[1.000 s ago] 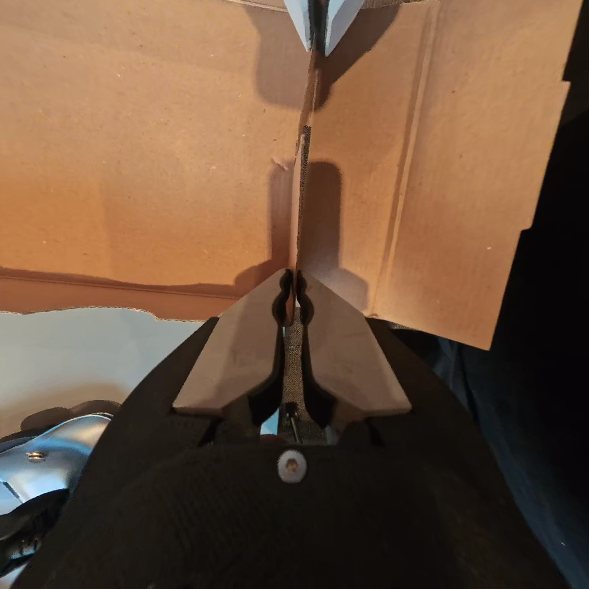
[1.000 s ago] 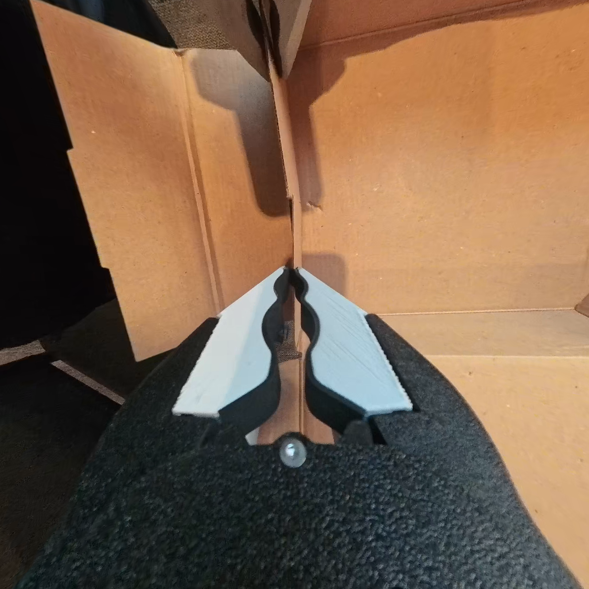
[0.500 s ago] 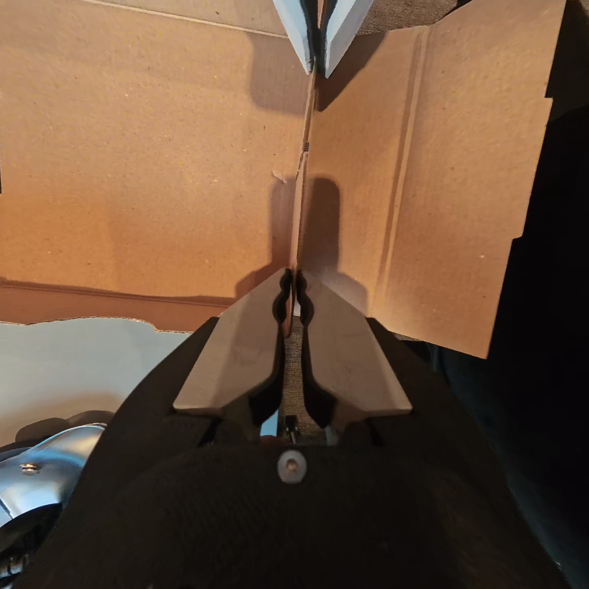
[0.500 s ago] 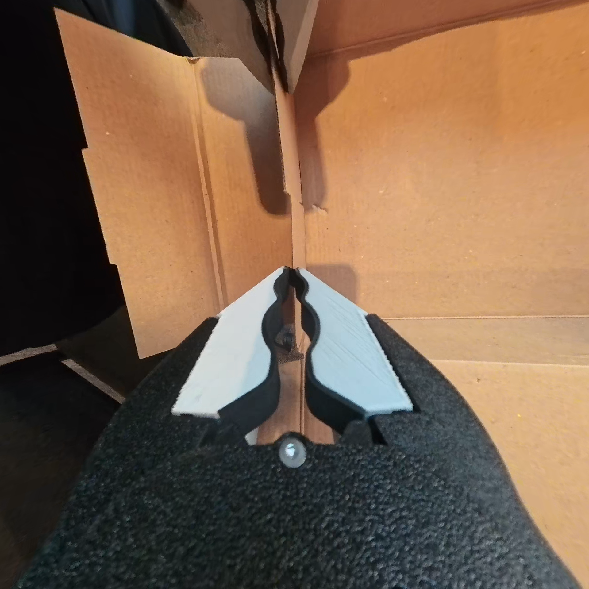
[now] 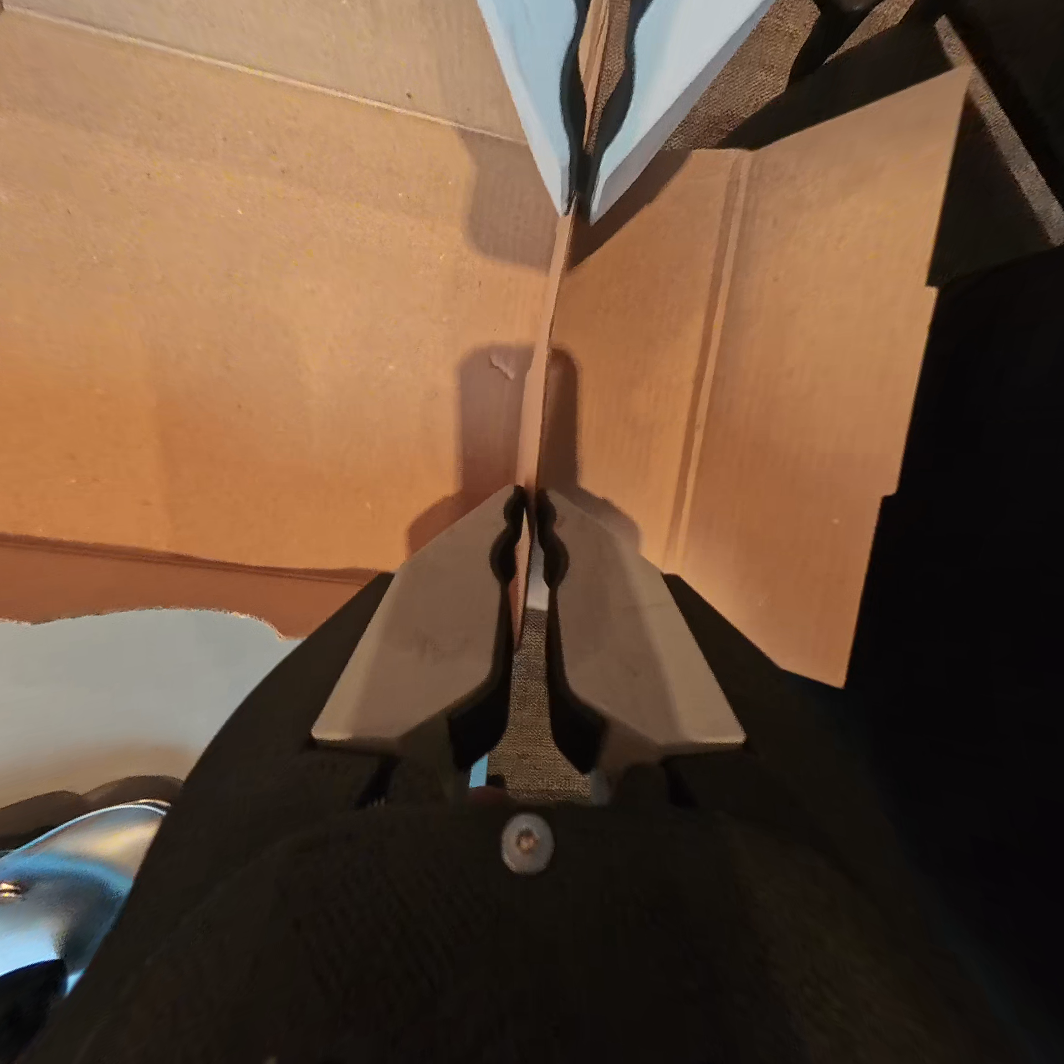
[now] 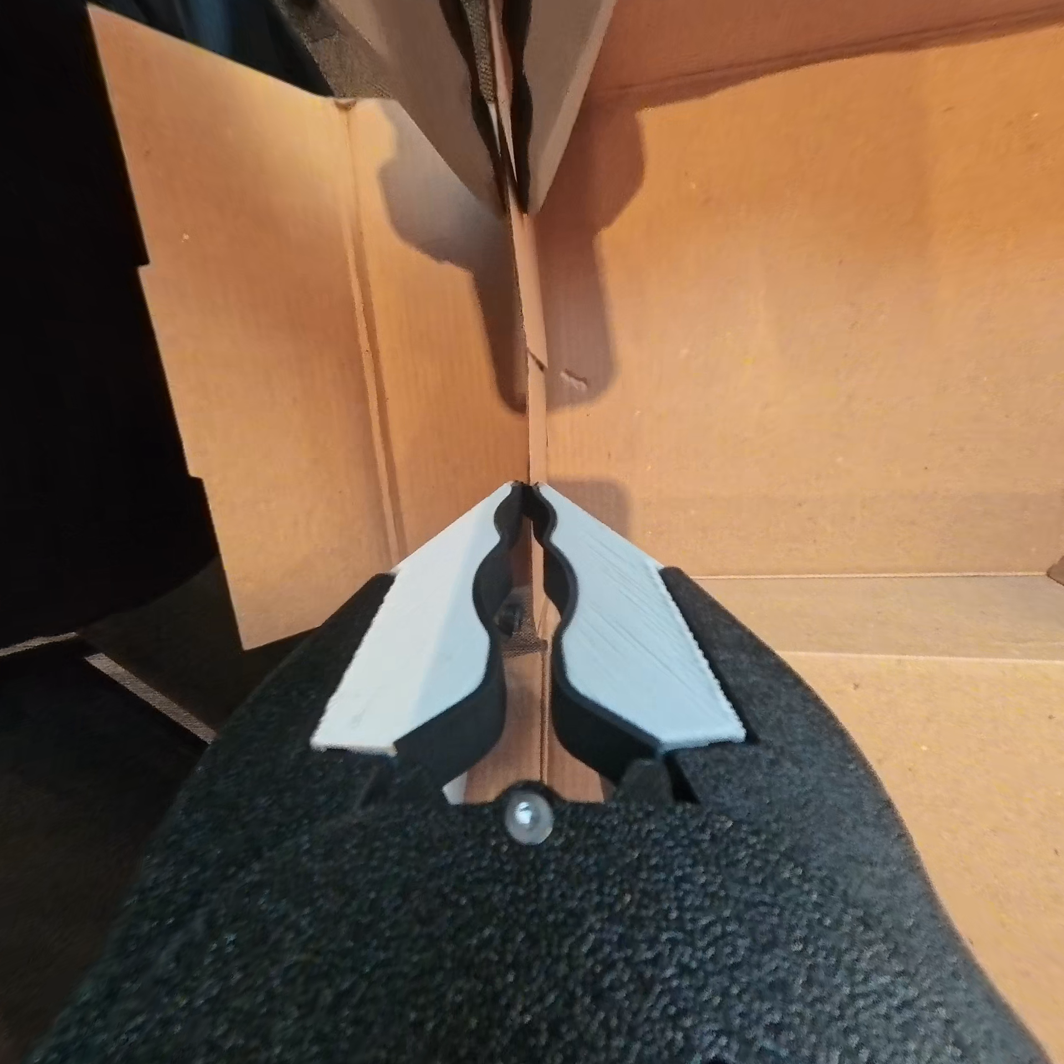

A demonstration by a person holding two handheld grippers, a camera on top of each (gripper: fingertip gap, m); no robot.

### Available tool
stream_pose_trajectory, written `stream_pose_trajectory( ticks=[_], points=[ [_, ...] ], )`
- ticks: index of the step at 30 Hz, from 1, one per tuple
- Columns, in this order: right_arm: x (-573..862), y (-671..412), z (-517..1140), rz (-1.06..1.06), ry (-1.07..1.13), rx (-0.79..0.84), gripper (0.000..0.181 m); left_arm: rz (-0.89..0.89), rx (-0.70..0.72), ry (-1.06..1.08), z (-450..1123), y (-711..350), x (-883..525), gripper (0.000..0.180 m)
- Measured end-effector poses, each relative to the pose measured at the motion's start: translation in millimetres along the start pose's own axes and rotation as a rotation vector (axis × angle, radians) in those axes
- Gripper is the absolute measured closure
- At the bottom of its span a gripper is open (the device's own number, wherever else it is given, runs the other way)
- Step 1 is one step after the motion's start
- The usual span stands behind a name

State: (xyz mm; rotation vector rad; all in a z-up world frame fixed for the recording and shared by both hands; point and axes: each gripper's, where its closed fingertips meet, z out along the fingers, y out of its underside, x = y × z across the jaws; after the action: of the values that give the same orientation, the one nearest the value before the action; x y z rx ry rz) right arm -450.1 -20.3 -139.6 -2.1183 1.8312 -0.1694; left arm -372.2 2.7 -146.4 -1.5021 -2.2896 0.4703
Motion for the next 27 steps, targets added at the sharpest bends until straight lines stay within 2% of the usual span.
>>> stream_pose_trajectory(
  ticks=[18, 27],
  points=[
    [1, -5, 3, 0.005, -0.015, 0.036, 0.18, 0.079, 0.01, 0.01, 6, -18, 8, 0.18],
    [-1, -9, 4, 0.009, -0.016, 0.044, 0.18, 0.052, 0.008, 0.019, 18, -22, 8, 0.179]
  ],
)
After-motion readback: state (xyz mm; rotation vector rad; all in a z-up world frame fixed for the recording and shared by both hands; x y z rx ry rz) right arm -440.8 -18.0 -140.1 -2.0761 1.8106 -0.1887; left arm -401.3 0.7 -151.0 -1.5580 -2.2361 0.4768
